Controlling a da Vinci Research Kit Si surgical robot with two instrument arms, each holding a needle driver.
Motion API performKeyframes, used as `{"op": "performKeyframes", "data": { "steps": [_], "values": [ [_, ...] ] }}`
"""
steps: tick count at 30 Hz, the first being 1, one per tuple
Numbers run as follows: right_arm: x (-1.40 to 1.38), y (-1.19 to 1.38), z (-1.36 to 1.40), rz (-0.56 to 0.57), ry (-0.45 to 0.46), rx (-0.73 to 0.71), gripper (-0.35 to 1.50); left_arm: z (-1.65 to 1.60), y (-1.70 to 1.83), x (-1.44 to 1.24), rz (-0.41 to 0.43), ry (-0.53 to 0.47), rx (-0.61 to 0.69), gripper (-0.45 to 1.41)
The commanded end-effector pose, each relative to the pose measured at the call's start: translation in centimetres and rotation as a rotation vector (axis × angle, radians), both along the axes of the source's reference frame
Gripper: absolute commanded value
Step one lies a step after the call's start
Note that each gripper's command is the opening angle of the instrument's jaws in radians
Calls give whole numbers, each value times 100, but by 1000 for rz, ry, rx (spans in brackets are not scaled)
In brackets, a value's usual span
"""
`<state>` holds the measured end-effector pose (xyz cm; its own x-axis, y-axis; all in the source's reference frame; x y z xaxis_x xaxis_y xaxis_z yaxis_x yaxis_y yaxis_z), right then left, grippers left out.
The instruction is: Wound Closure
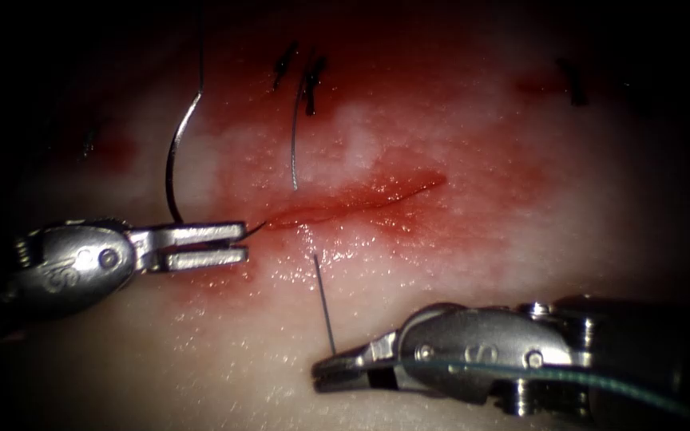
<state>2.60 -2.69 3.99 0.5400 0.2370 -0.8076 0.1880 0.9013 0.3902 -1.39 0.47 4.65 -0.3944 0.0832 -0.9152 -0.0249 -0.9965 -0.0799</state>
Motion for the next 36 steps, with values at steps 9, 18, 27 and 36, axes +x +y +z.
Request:
{"op": "performKeyframes", "data": {
  "steps": [9, 18, 27, 36],
  "values": [
    [-6, -37, -29, -64, -14, 8, -35, 7, 1, -5, 1, -2, 0, -45],
    [3, -27, -32, -57, -20, 17, 91, 7, 1, -5, 1, -2, 0, -45],
    [-15, 13, -29, 81, -198, -159, 148, 7, 1, -5, 1, -2, 0, -45],
    [-61, 84, -20, 235, -449, -291, 148, 7, 1, -6, 1, -2, 0, -45]
  ]
}}
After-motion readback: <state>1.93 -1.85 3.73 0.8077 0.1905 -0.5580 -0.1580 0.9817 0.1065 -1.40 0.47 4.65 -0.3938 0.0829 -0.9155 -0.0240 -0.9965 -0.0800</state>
